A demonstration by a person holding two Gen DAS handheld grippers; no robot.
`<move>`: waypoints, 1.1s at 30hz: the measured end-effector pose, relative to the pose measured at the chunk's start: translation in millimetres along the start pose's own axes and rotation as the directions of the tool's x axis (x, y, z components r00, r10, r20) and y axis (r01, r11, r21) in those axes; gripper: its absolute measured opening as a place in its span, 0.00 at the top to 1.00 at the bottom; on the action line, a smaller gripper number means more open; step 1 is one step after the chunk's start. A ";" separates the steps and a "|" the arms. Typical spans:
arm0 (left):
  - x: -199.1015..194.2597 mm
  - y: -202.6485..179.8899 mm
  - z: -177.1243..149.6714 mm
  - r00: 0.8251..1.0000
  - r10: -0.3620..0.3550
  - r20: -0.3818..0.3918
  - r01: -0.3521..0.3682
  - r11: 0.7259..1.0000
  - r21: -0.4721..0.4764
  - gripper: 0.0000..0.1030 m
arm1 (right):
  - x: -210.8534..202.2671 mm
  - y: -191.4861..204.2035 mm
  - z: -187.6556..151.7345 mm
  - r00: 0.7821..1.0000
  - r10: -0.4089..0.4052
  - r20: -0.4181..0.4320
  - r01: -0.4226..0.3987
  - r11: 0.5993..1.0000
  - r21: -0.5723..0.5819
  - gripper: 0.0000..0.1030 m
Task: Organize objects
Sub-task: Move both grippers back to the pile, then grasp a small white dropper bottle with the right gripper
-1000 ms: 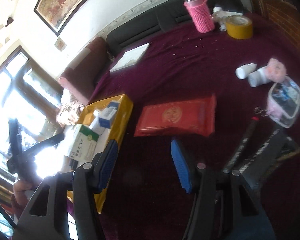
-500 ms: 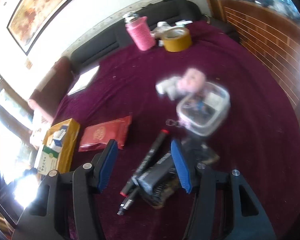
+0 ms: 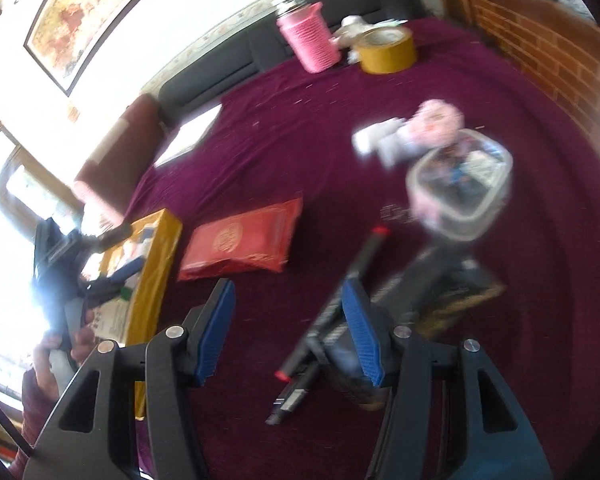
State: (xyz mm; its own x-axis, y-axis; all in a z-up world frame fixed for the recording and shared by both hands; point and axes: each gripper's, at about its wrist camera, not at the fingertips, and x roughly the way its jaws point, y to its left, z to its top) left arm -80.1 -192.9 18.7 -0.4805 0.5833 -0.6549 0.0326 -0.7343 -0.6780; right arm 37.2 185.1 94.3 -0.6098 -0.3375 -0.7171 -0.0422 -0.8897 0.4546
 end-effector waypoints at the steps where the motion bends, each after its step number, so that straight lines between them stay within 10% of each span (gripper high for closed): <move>1: 2.0 -0.7 -0.6 1.000 0.014 -0.009 -0.014 1.000 0.006 0.33 | -2.4 -4.5 1.0 1.000 -0.008 0.005 0.008 1.000 0.010 0.47; 5: -5.8 1.1 0.5 0.992 0.124 0.024 -0.124 0.992 0.020 0.33 | -8.7 -20.7 3.3 1.000 -0.005 0.015 0.004 0.998 0.063 0.47; 11: -46.9 -44.9 -29.4 0.999 0.031 0.023 -0.035 0.985 0.172 0.32 | -17.5 -35.5 18.5 0.998 -0.050 0.040 0.047 0.996 0.073 0.47; 18: -54.9 -106.0 -89.8 0.997 0.071 0.037 -0.080 0.904 0.419 0.32 | -2.0 -63.5 47.9 0.989 -0.150 0.004 0.149 0.984 0.101 0.48; 25: -32.4 -117.4 -126.6 0.996 0.084 -0.042 -0.055 0.883 0.466 0.32 | 21.3 -51.4 100.4 0.990 -0.138 0.008 0.137 0.989 0.062 0.47; 29: -27.9 -115.0 -131.2 0.996 0.074 -0.057 -0.041 0.894 0.447 0.32 | 61.9 -34.8 136.9 0.989 -0.126 -0.081 0.128 0.991 0.027 0.48; 33: -32.4 -107.0 -127.4 0.996 0.079 -0.047 -0.051 0.901 0.431 0.32 | 121.6 -38.5 160.5 0.942 -0.250 -0.223 0.265 0.963 0.043 0.48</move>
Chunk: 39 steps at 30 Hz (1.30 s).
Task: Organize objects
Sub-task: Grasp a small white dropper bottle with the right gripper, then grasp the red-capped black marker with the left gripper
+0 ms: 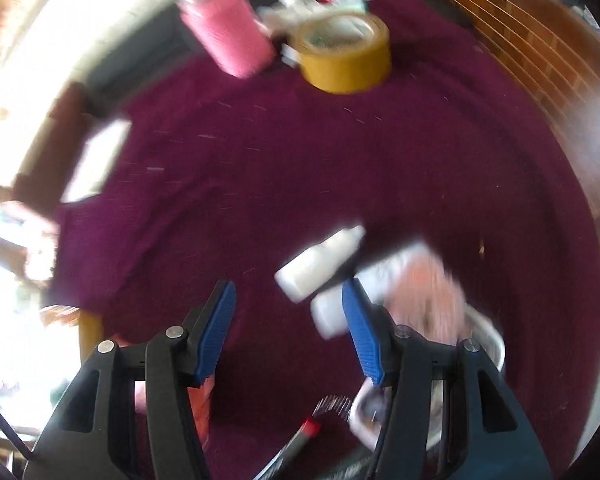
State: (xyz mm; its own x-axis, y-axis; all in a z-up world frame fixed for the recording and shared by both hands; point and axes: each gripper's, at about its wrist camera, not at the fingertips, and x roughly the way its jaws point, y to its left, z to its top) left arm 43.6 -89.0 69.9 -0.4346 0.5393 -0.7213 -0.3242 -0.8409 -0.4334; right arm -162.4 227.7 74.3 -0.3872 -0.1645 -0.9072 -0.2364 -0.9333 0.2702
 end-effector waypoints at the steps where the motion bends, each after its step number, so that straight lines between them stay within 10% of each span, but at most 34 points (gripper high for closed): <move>1: -1.5 2.3 0.0 1.000 0.004 0.005 -0.004 1.000 -0.002 0.32 | 9.6 1.8 5.7 0.999 -0.037 -0.013 0.037 0.999 -0.001 0.48; 5: -2.4 11.7 2.0 1.000 0.012 0.014 -0.012 1.000 -0.003 0.32 | 41.6 7.0 16.3 0.985 -0.159 -0.069 0.160 0.987 -0.001 0.52; 10: 2.2 14.8 5.6 1.000 -0.003 0.013 0.003 1.000 0.007 0.32 | 45.0 16.3 4.1 0.976 -0.216 -0.019 0.215 0.975 -0.055 0.83; 17: 21.6 1.1 6.2 0.999 -0.017 -0.039 0.018 1.000 0.009 0.32 | 4.6 -2.1 -34.6 0.998 0.060 0.024 -0.059 0.998 -0.037 0.83; 24: 57.8 -42.2 11.0 0.997 0.019 -0.081 -0.009 0.993 0.116 0.32 | -66.0 -37.6 -100.4 0.913 0.391 0.115 -0.392 0.920 -0.010 0.83; 29: 104.8 -78.2 25.5 0.994 0.032 -0.104 -0.006 0.971 0.237 0.40 | -86.3 -59.6 -144.8 0.883 0.448 0.144 -0.451 0.892 -0.006 0.83; 31: 122.1 -83.8 29.6 0.989 0.019 -0.146 0.019 0.968 0.251 0.65 | -90.4 -66.7 -157.8 0.876 0.460 0.148 -0.464 0.886 -0.006 0.83; 39: 152.5 -96.8 23.1 0.975 0.063 -0.214 0.007 0.950 0.312 0.69 | -105.8 -92.3 -176.9 0.829 0.517 0.213 -0.528 0.849 -0.006 0.83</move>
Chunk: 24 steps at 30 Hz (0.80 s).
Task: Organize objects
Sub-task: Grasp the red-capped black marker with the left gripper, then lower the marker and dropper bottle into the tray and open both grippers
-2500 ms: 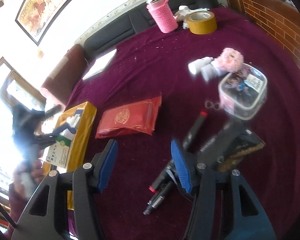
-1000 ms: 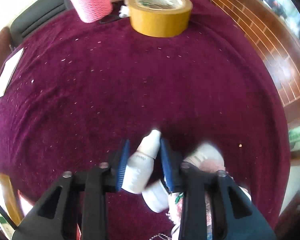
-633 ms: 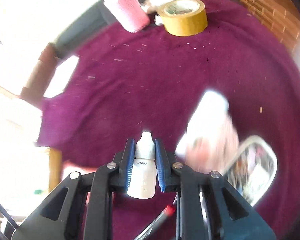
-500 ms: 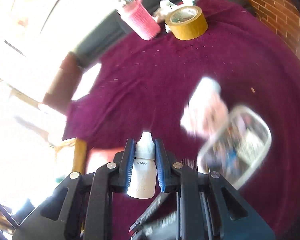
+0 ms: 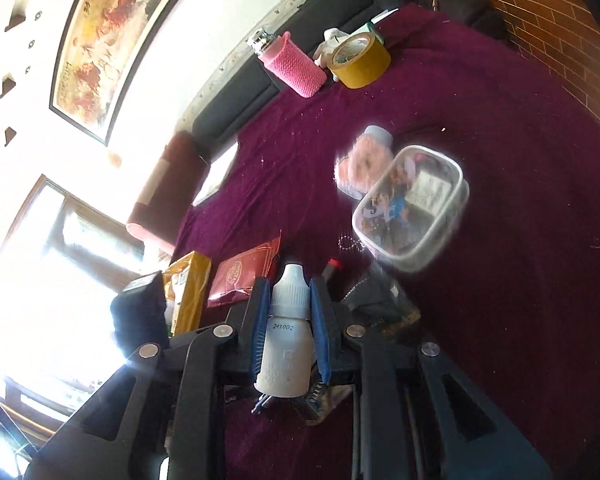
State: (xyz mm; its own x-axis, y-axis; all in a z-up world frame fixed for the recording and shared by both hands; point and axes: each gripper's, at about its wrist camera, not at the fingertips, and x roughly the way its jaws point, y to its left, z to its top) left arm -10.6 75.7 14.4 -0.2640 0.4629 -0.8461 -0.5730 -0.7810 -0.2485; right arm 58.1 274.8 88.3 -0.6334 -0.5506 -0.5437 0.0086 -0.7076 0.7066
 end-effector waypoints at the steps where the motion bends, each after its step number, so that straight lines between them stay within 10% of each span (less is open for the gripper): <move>1: 0.8 -2.7 -0.1 1.000 0.016 0.012 -0.016 1.000 0.017 0.69 | 0.1 -1.9 -0.3 1.000 0.007 0.001 -0.007 1.000 0.006 0.83; 6: 9.8 -25.1 -1.5 0.989 0.140 0.055 -0.145 0.985 0.098 0.69 | 2.2 -9.2 -9.0 0.999 0.050 -0.005 -0.050 0.998 0.045 0.83; 8: 9.1 -30.0 -5.8 0.979 0.192 0.071 -0.199 0.974 0.112 0.83 | 6.5 -11.4 -13.7 0.997 0.078 -0.017 -0.077 0.995 0.066 0.83; 16: -62.0 4.0 -30.2 0.979 0.039 0.202 -0.027 0.998 -0.064 0.89 | 14.1 17.1 -29.1 0.993 0.110 -0.044 -0.109 0.994 0.030 0.83; 24: -188.8 70.8 -93.0 0.910 0.034 0.413 0.071 0.969 -0.237 0.89 | 58.4 96.2 -37.7 0.976 0.152 -0.153 -0.167 0.981 -0.093 0.82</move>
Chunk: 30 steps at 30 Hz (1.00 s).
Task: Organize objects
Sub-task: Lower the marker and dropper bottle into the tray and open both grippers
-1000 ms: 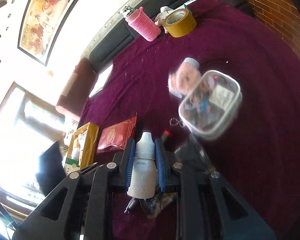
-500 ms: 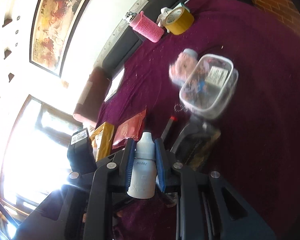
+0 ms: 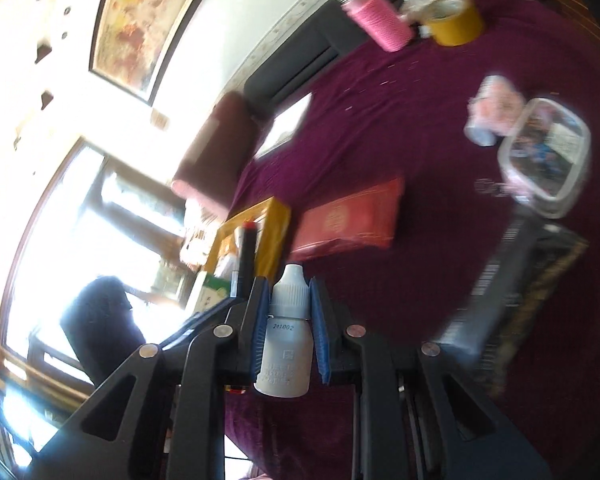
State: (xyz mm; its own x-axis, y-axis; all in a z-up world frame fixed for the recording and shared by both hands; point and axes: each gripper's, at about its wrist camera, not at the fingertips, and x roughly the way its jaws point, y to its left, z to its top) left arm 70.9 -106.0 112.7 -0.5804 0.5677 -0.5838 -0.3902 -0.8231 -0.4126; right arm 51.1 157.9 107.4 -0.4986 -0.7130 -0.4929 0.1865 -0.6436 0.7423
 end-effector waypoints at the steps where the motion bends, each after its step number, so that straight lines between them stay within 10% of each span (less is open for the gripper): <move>1: -13.3 9.5 -0.1 1.000 0.021 0.014 -0.020 1.000 -0.018 0.89 | 10.4 9.3 0.4 1.000 0.006 -0.019 -0.007 1.000 -0.015 0.82; 10: -44.0 107.9 -15.4 0.966 0.254 -0.045 -0.258 0.952 -0.166 0.89 | 143.5 90.8 -6.5 0.976 -0.004 -0.218 -0.028 0.990 -0.142 0.82; 24: 1.1 154.3 -25.9 0.953 0.287 -0.094 -0.302 0.916 -0.263 0.88 | 259.7 108.1 -2.7 0.913 -0.320 -0.253 0.234 0.919 -0.318 0.82; 30: -4.3 152.3 -26.0 0.949 0.306 -0.077 -0.315 0.913 -0.260 0.51 | 266.1 107.5 1.5 0.896 -0.382 -0.226 0.293 0.891 -0.346 0.77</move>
State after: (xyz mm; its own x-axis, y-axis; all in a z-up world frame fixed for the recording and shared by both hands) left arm 32.5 -233.5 34.2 -0.6147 0.2882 -0.7342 0.0129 -0.9270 -0.3747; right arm -62.7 -100.6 56.7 -0.3272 -0.4559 -0.8277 0.3131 -0.8787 0.3603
